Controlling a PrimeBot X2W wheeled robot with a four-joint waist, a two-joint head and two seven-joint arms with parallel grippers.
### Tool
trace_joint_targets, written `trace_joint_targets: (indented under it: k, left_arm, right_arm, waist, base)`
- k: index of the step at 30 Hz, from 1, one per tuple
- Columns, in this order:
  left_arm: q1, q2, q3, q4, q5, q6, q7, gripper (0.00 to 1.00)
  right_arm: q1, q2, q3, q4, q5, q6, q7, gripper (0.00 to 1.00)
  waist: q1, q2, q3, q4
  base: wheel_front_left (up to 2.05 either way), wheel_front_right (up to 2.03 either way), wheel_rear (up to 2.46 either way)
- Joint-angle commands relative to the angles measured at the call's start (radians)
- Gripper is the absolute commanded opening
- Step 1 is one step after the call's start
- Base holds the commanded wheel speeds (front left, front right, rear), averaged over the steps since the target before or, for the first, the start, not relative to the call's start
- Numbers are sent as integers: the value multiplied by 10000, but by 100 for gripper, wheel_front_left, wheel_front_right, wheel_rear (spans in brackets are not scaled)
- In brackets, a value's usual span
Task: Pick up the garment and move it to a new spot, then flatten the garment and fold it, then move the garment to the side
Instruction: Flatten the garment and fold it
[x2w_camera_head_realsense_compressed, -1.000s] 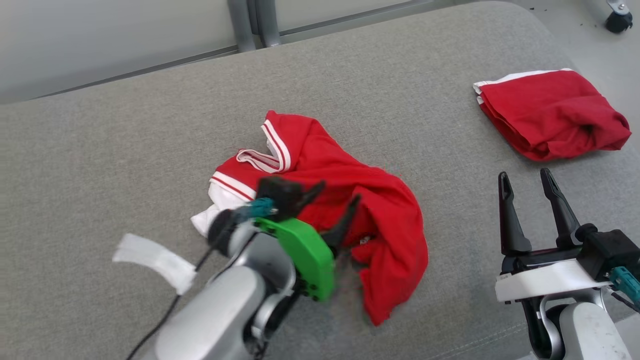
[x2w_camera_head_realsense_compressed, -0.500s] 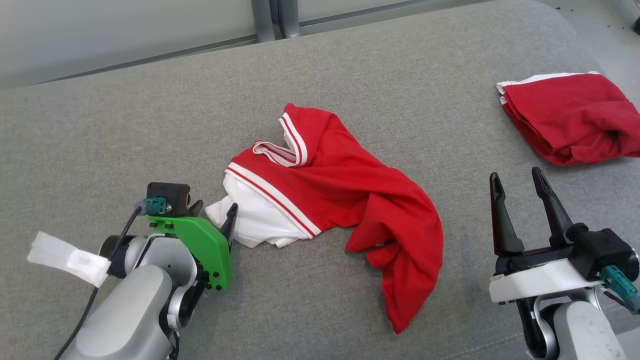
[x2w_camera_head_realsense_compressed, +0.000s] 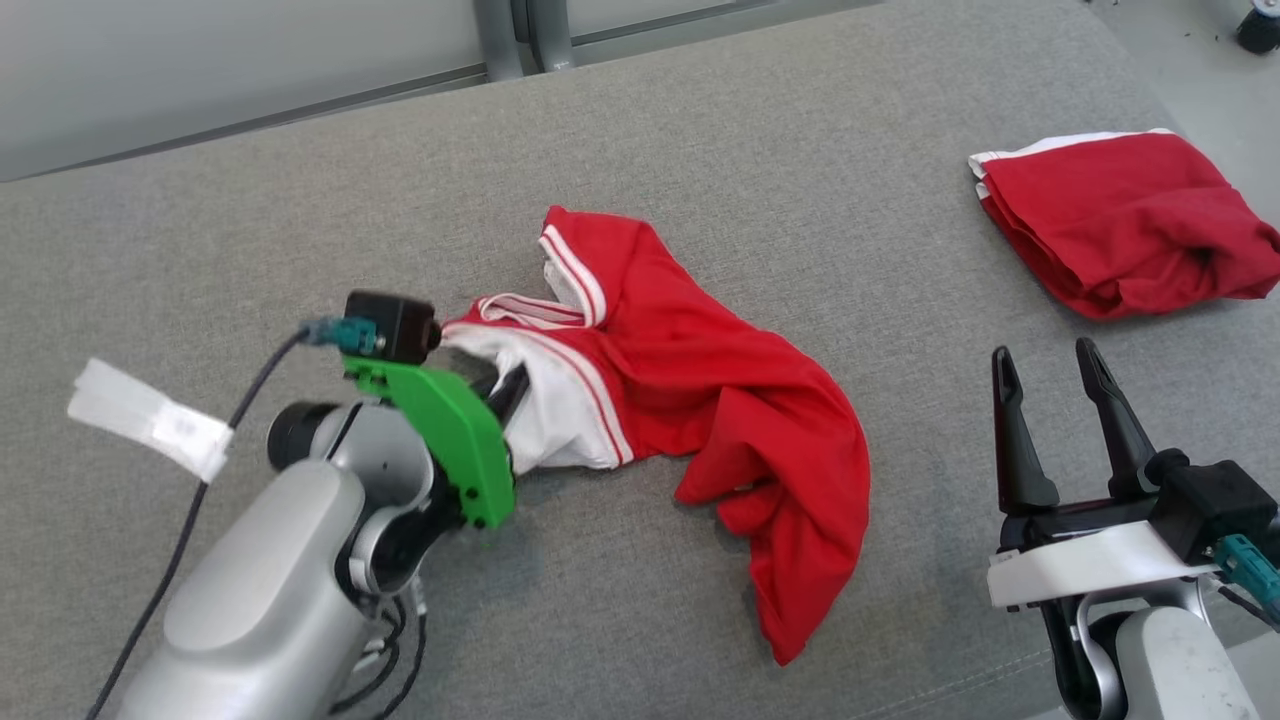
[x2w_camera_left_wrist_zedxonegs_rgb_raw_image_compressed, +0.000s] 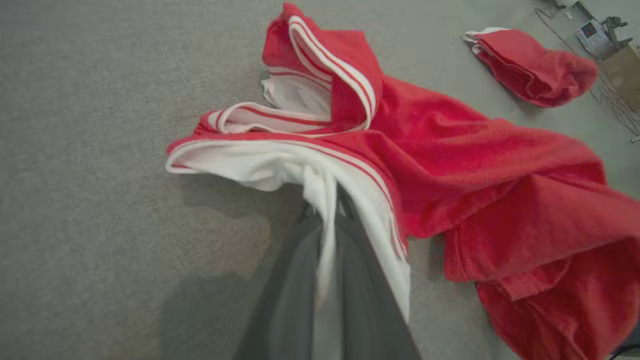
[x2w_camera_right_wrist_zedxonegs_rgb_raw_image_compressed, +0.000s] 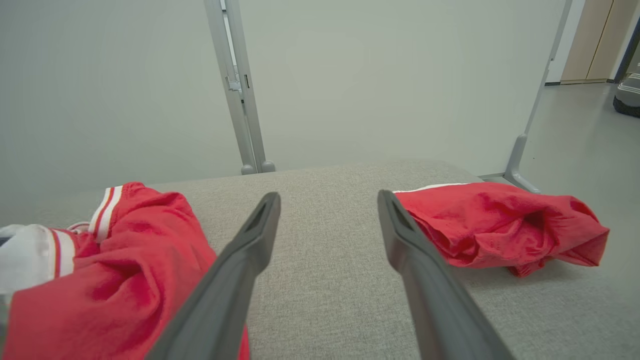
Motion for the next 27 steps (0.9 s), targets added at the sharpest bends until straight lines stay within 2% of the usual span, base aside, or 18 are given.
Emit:
trace_joint_targets:
  k: [1, 5, 9, 13, 19, 24, 27]
  left_arm:
    - [-317, -45, 141, -454, -211, -63, 192, 0]
    - [-1062, -277, 402, -2282, -861, 302, 1223, 0]
    - [-2151, -476, 634, -3697, -1305, 1202, 2565, 0]
    - [-3440, -655, 664, -4267, -1263, 2074, 3700, 0]
    - [-5158, -1035, 546, -3689, -716, 2861, 4331, 0]
    - [-6261, -1580, 759, -2343, -190, 3278, 3773, 0]
    - [-6797, -1877, 864, -1495, 50, 3372, 3221, 0]
  right_arm:
    - [124, -14, 2, 20, 135, -11, -31, 100]
    - [-63, -17, 89, -2, 446, -11, -31, 100]
    - [-204, -19, 183, 40, 848, -12, -31, 100]
    - [-228, -16, 182, 132, 1188, -11, -31, 100]
    - [-177, -16, 89, 211, 1573, -11, -31, 100]
    - [-112, -16, 119, 233, 1806, -11, -31, 100]
    - [-95, -16, 102, 237, 1893, -11, -31, 100]
  waist:
    - [1, 77, -51, 21]
    - [1, 77, -117, -90]
    - [1, 77, -140, -388]
    - [1, 77, -159, -765]
    - [1, 77, -212, -1319]
    - [1, 77, -204, -1656]
    - [1, 77, -179, -1792]
  base:
    - [0, 0, 0]
    - [0, 0, 0]
    - [0, 0, 0]
    - [0, 0, 0]
    - [0, 0, 0]
    - [0, 0, 0]
    - [0, 0, 0]
